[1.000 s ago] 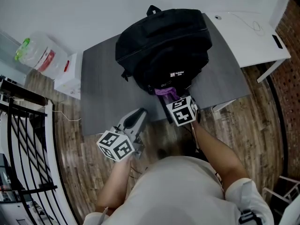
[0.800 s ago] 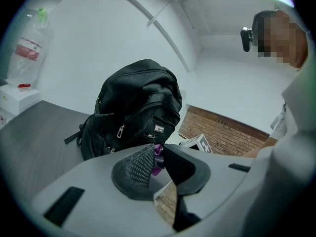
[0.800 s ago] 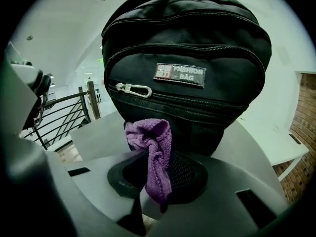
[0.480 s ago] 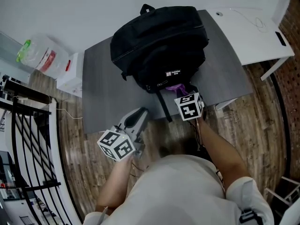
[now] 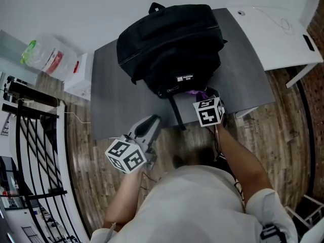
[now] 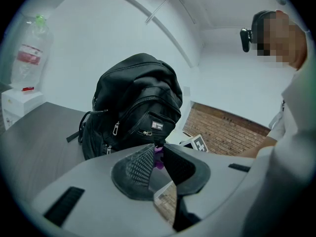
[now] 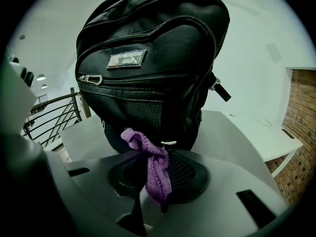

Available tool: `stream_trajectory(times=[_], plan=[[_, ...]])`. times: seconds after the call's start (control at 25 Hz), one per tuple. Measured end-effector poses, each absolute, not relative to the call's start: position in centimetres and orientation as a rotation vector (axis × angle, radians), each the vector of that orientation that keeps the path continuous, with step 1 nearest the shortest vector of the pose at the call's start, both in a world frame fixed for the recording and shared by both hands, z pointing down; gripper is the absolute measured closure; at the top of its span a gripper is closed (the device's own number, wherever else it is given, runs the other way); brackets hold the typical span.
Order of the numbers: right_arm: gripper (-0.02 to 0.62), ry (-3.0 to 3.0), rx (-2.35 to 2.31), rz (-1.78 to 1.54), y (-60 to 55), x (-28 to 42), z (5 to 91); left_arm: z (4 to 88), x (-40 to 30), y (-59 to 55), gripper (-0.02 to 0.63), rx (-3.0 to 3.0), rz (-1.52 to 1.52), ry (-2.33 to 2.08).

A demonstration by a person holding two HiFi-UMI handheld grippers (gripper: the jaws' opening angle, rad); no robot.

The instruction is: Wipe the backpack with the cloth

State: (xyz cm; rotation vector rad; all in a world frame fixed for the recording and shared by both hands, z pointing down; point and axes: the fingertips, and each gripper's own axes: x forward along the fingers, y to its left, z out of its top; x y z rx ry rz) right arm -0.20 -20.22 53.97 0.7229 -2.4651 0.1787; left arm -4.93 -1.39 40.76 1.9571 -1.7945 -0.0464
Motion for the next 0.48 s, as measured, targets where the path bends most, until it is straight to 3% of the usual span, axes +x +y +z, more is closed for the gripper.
stream_trajectory(times=[0.48], plan=[[0.517, -2.47, 0.835, 0.203, -25.8, 3.5, 53.1, 41.3, -3.1, -2.9, 0.549, 1.927, -0.051, -1.822]])
